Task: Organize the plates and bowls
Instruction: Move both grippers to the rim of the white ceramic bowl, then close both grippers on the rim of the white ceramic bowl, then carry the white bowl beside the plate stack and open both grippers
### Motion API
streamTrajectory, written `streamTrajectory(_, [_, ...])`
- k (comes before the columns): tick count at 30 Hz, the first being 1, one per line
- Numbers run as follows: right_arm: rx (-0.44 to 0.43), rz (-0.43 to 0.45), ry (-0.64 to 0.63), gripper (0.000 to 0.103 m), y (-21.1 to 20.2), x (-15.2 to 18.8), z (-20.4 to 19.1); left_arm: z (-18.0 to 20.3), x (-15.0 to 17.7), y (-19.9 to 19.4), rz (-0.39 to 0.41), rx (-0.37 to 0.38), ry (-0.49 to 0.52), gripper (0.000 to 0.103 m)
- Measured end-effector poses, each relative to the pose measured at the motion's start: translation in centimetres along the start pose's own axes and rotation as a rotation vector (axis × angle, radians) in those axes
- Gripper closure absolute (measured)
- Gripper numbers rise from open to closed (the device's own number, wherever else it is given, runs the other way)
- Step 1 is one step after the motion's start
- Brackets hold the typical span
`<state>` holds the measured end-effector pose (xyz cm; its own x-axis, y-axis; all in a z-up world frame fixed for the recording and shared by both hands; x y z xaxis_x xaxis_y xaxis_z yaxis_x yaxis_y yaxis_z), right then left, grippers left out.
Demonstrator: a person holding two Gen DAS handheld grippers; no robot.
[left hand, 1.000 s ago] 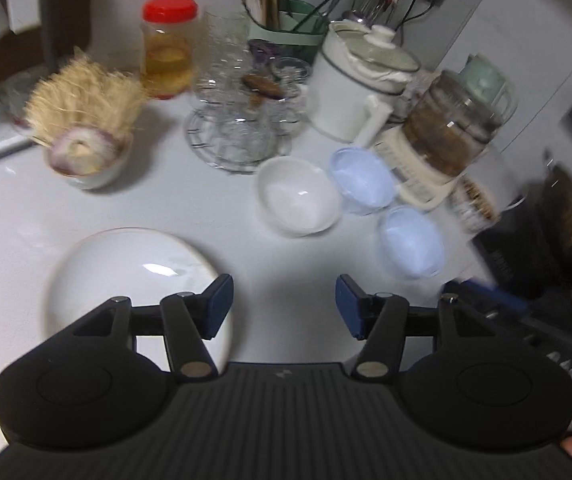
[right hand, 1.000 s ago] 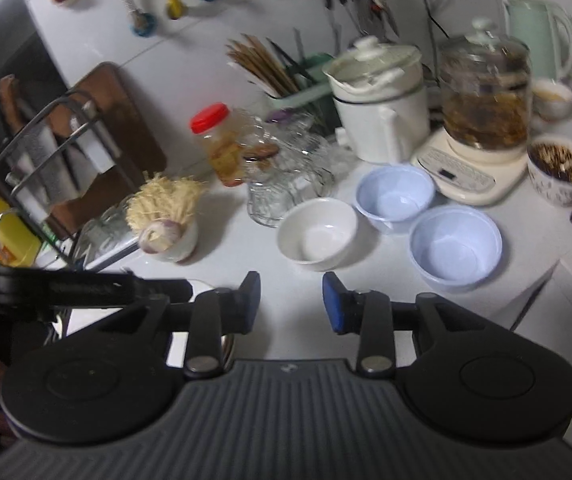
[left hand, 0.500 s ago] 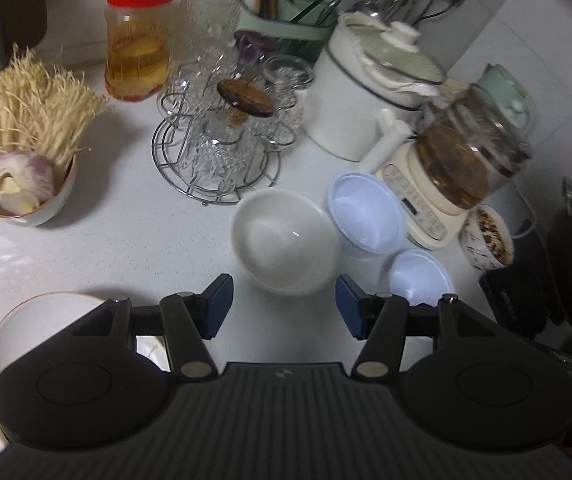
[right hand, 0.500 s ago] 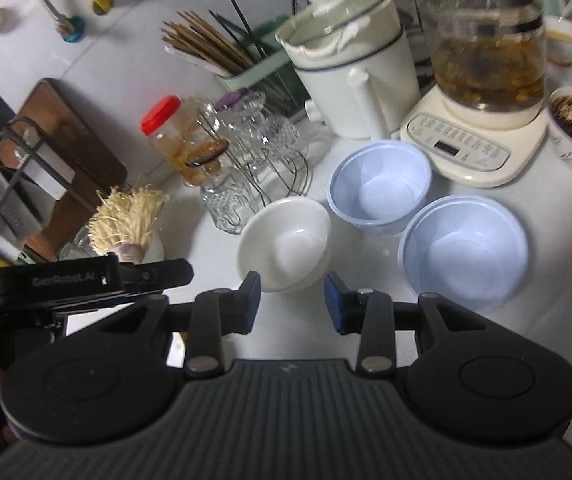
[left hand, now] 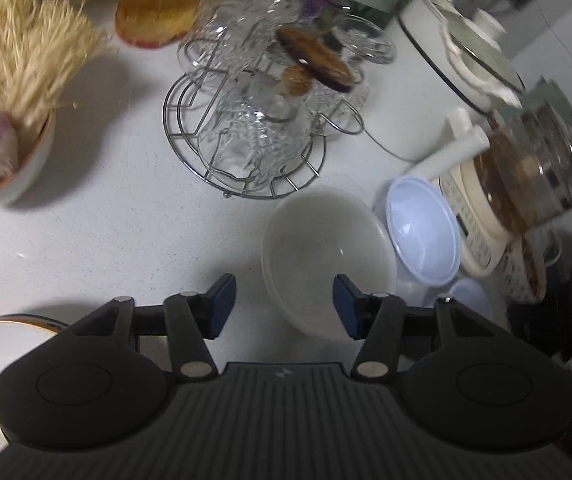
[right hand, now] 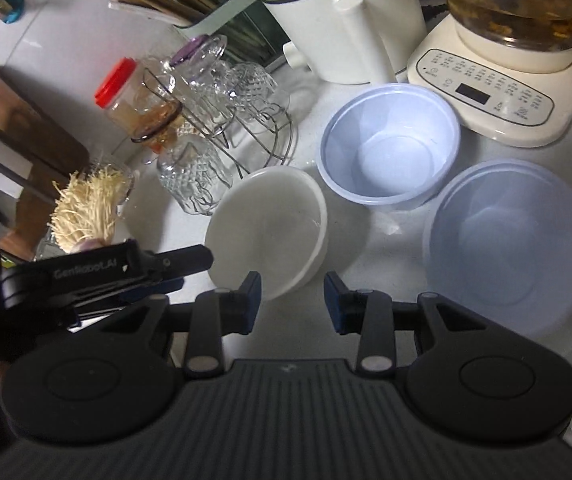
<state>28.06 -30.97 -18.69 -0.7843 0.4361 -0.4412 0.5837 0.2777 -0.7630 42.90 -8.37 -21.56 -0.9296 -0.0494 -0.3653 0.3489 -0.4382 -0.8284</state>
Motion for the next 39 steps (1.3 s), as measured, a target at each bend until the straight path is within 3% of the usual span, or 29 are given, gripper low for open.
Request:
streamTrajectory(5, [0.012, -0.007, -0.001, 0.064, 1.1, -0.3, -0.1, -0.8, -0.7, 1.1, 0.021, -0.032, -0.043, 0.061])
streamTrajectory(10, [0.032, -0.002, 0.005, 0.066, 2.4, -0.5, 0.2, -1.3, -0.5, 1.9, 0.015, -0.026, -0.053, 0.081])
streamTrajectory(13, [0.029, -0.005, 0.01, 0.079, 3.2, -0.4, 0.4, -1.3, -0.2, 2.4, -0.002, -0.009, -0.053, 0.093])
streamTrajectory(18, [0.027, -0.001, -0.004, 0.086, 3.2, -0.6, 0.4, -1.4, 0.3, 2.0, -0.013, 0.007, -0.048, 0.094])
streamTrajectory(23, [0.005, -0.03, -0.031, 0.086, 2.5, -0.4, 0.1, -1.5, 0.9, 0.7, -0.017, 0.007, -0.052, 0.094])
streamTrajectory(31, [0.048, -0.086, -0.053, 0.085, 0.5, 0.4, -1.5, -1.3, 2.5, -1.9, -0.057, 0.031, -0.027, 0.093])
streamTrajectory(39, [0.025, -0.118, -0.101, 0.085, -0.8, 2.3, -1.9, -1.6, 4.6, -2.9, -0.063, -0.01, -0.005, 0.093])
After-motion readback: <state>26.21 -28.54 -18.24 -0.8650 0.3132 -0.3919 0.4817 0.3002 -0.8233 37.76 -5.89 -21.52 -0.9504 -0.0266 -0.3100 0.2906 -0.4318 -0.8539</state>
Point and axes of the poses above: each gripper's, at about its wrist camera, not at the fingertips, and y roughly the way its jaws point, z to its right, x to its underside, the point moved 2 cm from there along y, roughly the way its jaws point
